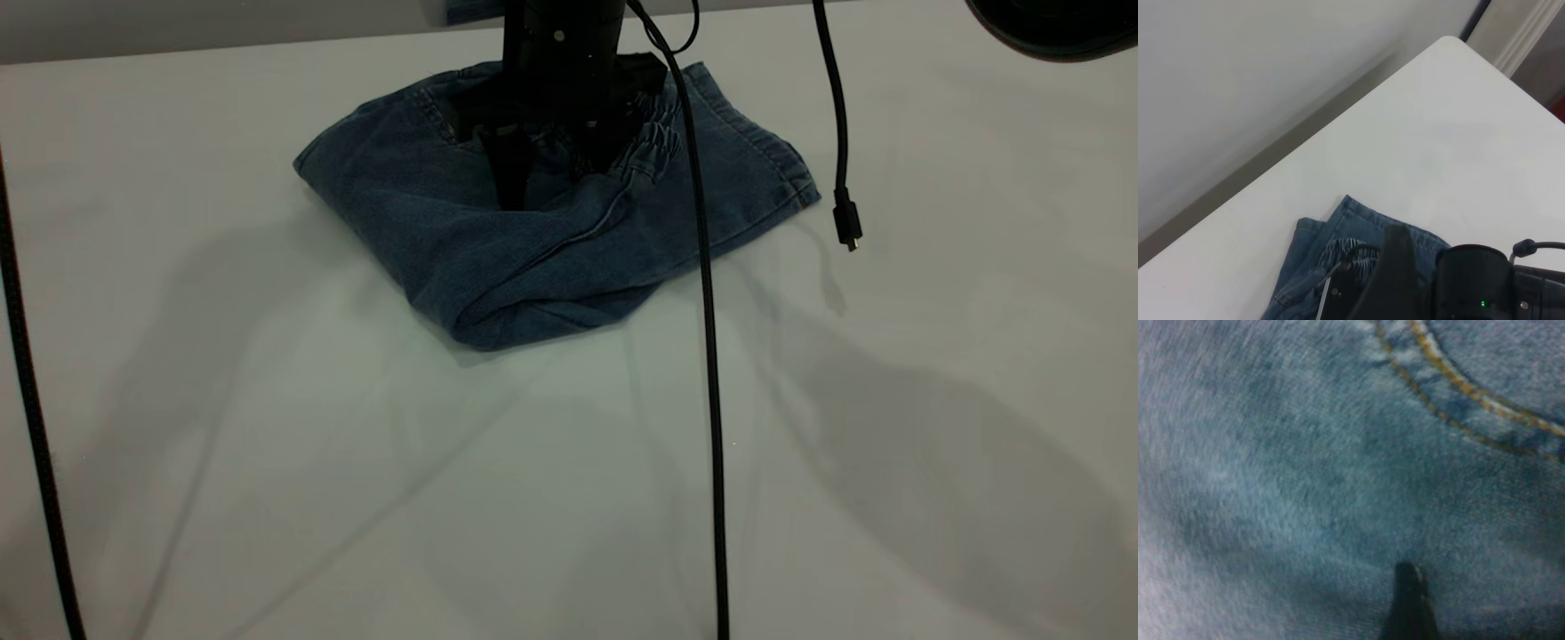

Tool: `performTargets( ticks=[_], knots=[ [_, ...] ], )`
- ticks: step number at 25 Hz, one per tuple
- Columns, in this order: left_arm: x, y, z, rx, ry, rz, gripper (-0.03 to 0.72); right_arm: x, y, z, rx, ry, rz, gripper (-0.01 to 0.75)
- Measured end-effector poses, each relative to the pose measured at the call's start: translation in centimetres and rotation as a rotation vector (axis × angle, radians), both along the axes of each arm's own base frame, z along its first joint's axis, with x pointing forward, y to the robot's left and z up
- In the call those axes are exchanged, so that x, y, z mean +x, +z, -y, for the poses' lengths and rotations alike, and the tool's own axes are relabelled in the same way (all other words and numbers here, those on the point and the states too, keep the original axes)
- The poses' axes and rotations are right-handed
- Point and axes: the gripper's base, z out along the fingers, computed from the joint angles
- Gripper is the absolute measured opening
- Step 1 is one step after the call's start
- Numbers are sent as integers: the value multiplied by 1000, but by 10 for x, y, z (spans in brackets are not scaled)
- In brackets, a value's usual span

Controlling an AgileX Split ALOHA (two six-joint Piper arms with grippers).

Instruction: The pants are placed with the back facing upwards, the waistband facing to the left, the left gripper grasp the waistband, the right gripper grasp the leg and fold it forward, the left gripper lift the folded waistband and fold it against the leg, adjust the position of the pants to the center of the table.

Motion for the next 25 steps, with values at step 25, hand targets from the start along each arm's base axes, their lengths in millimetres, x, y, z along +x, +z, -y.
performTargets(
  ticks=[25],
  knots=[
    [0,0,0,1,-2,-4,562,-10,3,-15,157,-926,-411,447]
  ],
)
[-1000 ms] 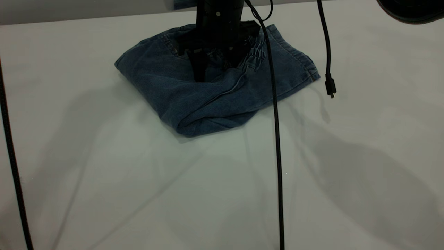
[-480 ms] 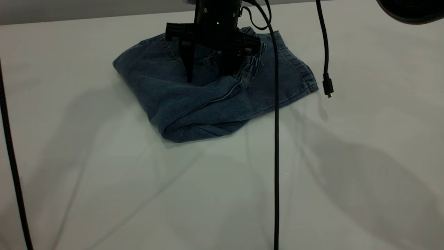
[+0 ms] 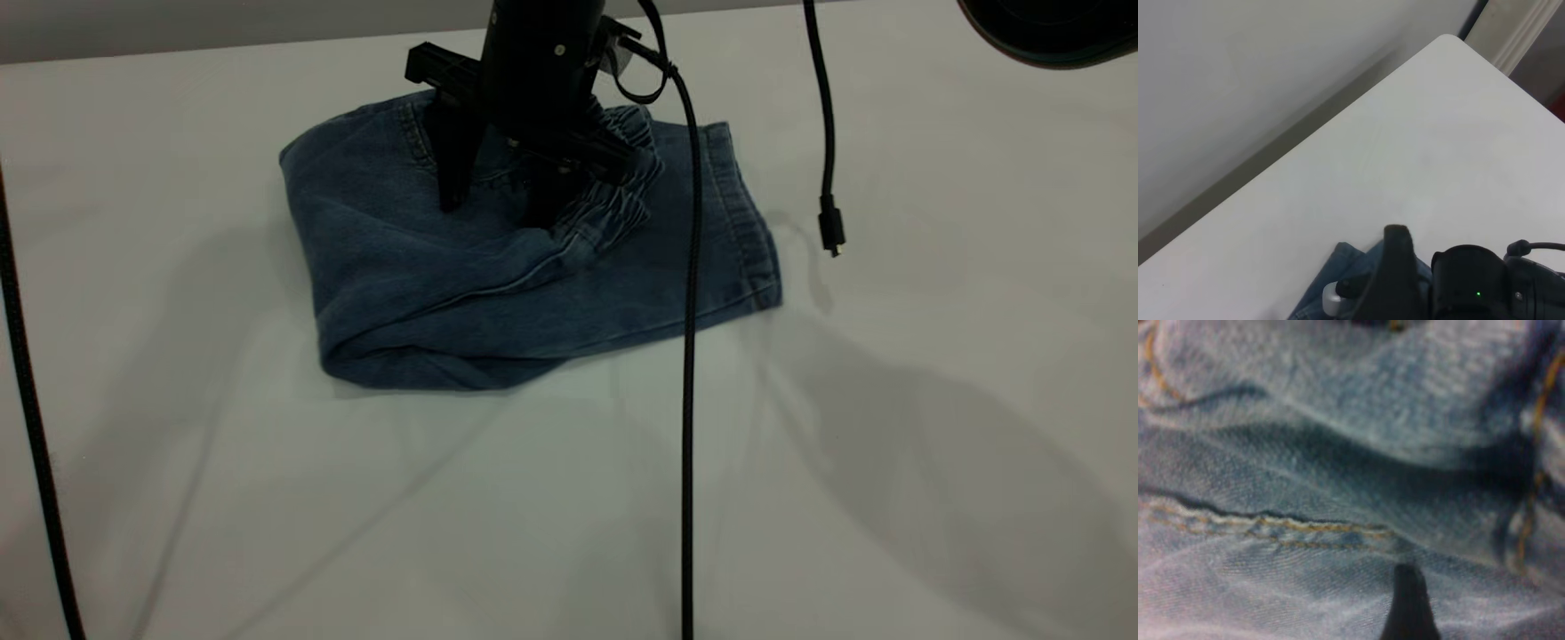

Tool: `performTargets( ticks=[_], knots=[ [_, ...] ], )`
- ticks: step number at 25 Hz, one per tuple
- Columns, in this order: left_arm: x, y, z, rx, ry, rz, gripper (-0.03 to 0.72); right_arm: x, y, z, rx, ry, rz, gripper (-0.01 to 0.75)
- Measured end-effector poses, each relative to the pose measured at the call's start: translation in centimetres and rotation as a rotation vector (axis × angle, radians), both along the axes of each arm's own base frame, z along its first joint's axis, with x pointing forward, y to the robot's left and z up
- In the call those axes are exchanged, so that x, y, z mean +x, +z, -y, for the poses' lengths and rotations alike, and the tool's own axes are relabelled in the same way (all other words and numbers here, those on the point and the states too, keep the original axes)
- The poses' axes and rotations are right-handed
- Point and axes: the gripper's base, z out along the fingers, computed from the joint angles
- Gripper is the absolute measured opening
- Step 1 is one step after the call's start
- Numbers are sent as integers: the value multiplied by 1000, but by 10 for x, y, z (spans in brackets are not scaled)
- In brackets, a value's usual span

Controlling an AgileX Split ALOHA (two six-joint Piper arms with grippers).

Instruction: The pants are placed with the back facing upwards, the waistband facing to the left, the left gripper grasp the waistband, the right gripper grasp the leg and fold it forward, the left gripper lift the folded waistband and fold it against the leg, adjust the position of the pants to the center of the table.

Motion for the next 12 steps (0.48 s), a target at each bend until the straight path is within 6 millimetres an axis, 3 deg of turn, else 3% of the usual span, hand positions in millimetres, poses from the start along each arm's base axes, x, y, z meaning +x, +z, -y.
performTargets(
  ticks=[4,8,12],
  knots=[
    [0,0,0,0,0,0,562,0,4,-3,29,-39,-19,447],
    [0,0,0,2,0,1,562,9,20,0,-9,-25,89,447],
    [0,0,0,2,1,2,562,20,65,0,14,-1,260,447]
  ],
)
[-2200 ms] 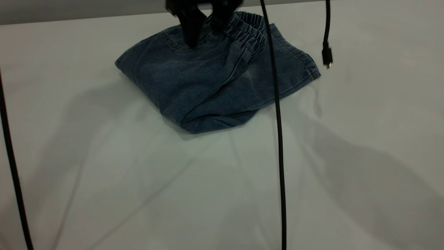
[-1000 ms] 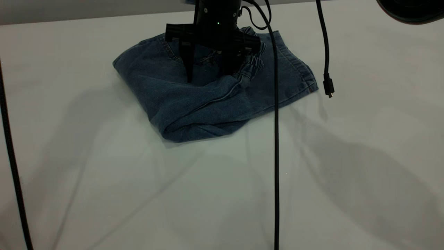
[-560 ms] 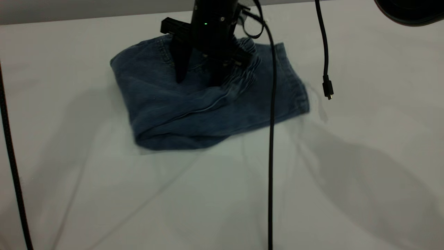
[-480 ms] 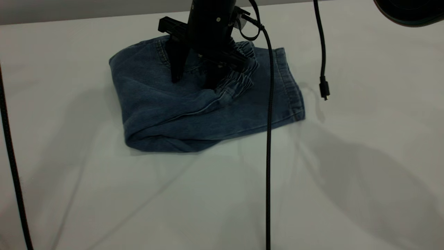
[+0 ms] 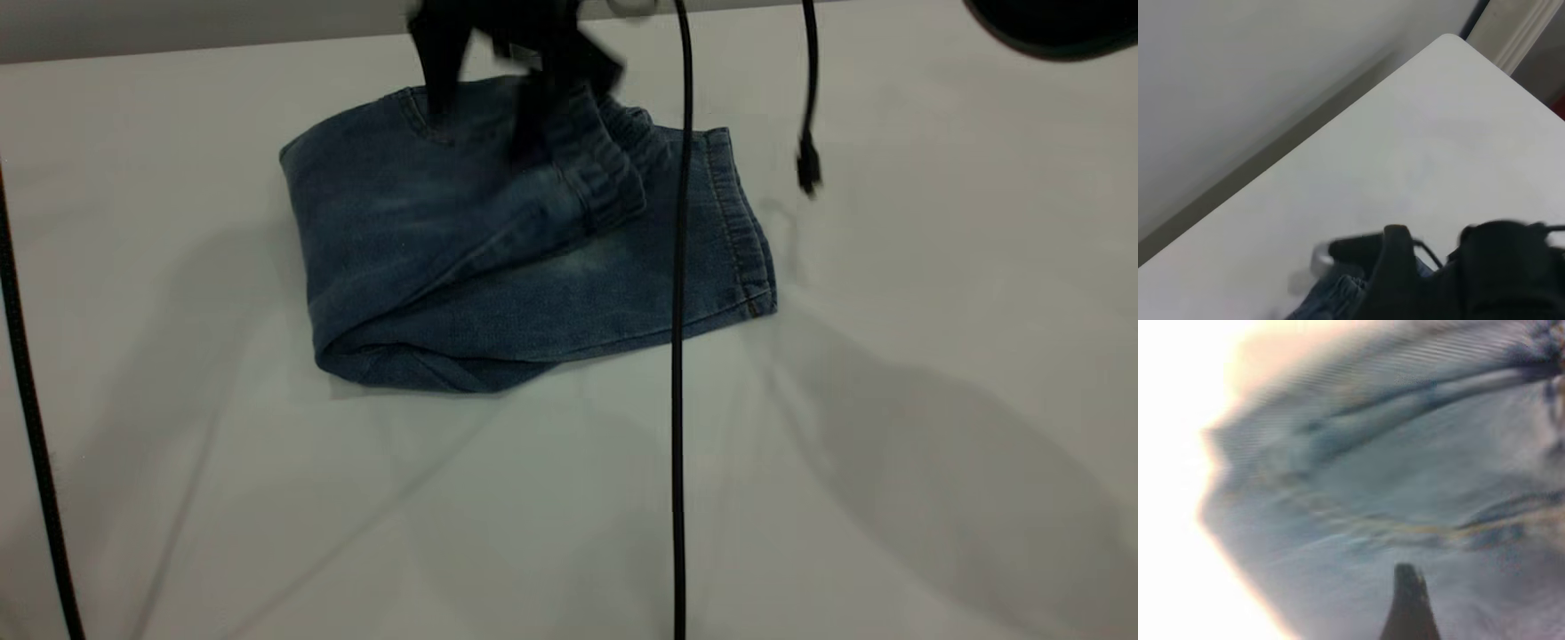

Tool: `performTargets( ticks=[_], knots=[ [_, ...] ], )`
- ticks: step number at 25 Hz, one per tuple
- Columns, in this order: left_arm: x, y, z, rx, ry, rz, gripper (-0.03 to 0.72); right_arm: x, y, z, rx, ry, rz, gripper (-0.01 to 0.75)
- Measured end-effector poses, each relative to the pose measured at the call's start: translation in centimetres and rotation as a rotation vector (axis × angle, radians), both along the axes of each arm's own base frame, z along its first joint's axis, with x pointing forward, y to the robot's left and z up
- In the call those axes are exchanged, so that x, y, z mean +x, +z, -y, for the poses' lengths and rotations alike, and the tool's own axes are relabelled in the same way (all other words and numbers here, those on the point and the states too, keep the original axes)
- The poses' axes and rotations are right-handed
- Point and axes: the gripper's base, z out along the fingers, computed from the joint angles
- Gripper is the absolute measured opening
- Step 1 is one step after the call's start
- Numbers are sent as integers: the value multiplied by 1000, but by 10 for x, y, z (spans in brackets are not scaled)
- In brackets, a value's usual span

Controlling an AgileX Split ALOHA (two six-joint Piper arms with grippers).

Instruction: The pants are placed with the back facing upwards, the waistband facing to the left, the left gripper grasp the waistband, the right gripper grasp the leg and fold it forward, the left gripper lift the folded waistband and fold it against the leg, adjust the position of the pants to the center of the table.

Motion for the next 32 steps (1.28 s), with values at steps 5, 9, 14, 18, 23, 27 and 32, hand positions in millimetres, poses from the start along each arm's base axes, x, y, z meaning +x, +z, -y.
performTargets(
  ticks=[5,9,14,18,23,27,32],
  knots=[
    [-4,5,-1,-1,0,12,562,3,74,2,44,141,290,447],
    [-15,19,-4,-3,-3,38,562,-6,125,5,59,311,484,447],
    [-34,40,-13,23,6,96,562,-22,174,9,66,525,665,447],
    [-56,65,-23,41,30,170,562,-35,209,14,55,648,804,447],
    [-85,93,-36,36,90,238,562,-42,250,38,-67,714,969,447],
    [-111,114,-43,2,96,289,562,-35,266,64,-214,695,1033,447],
    [-137,133,-53,1,120,356,562,-18,281,115,-299,658,1077,447]
  ],
)
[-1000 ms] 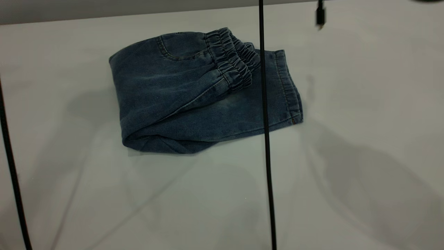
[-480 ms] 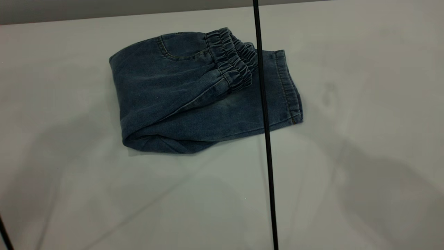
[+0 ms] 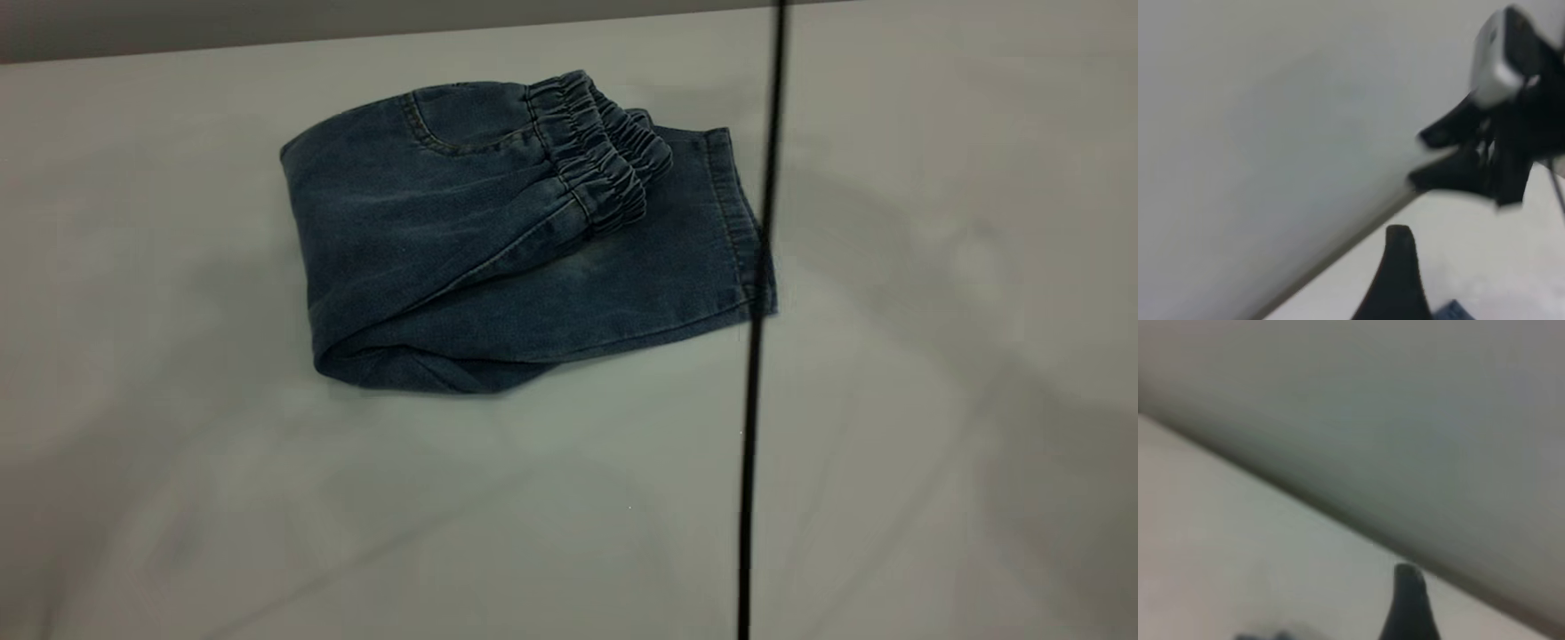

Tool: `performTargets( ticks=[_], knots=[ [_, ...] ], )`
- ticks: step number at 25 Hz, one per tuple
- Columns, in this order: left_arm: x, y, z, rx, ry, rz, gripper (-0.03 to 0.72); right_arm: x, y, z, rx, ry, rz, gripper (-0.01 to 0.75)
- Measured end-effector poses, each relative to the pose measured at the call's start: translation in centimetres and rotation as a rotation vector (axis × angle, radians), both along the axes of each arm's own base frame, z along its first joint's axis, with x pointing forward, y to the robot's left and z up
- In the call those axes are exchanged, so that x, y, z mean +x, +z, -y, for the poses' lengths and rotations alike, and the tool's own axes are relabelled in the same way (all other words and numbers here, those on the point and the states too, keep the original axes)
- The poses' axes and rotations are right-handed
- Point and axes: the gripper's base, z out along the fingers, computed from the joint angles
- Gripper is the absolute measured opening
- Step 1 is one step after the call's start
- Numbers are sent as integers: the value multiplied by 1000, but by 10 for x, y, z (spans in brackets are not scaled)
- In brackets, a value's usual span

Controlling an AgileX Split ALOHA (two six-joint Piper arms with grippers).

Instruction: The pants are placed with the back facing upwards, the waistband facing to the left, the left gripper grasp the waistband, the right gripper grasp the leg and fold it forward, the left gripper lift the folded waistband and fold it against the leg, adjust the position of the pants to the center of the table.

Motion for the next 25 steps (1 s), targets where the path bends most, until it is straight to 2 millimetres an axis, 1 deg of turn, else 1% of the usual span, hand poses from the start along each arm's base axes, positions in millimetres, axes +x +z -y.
performTargets(
  ticks=[2,4,5,8,10,12,14,16,18,19,22,25],
  knots=[
    [-10,7,-4,-9,13,20,562,7,6,25,2,-35,17,445],
    [-14,9,-6,-33,29,14,562,9,14,44,1,-69,35,439],
    [-15,10,-6,-46,35,7,562,8,18,50,-8,-76,52,434],
    [-14,9,-6,-80,51,-18,562,-4,37,56,-30,-65,108,409],
    [-14,9,-6,-98,60,-31,562,-18,56,60,-25,-63,145,395],
    [-15,10,-6,-101,61,-32,562,-30,72,71,-33,-96,168,380],
    [-18,11,-7,-109,63,-29,562,-41,83,80,-45,-124,165,372],
    [-24,15,-8,-123,64,-23,562,-51,86,83,-54,-118,126,366],
    [-30,19,-10,-131,63,-10,562,-69,94,86,-65,-98,112,360],
    [-34,20,-11,-137,64,-7,562,-76,94,87,-79,-90,99,360],
    [-44,22,-14,-154,70,-10,562,-105,100,97,-125,-73,80,358],
    [-54,14,-16,-143,72,-42,562,-139,103,107,-136,-65,54,358]
  ],
)
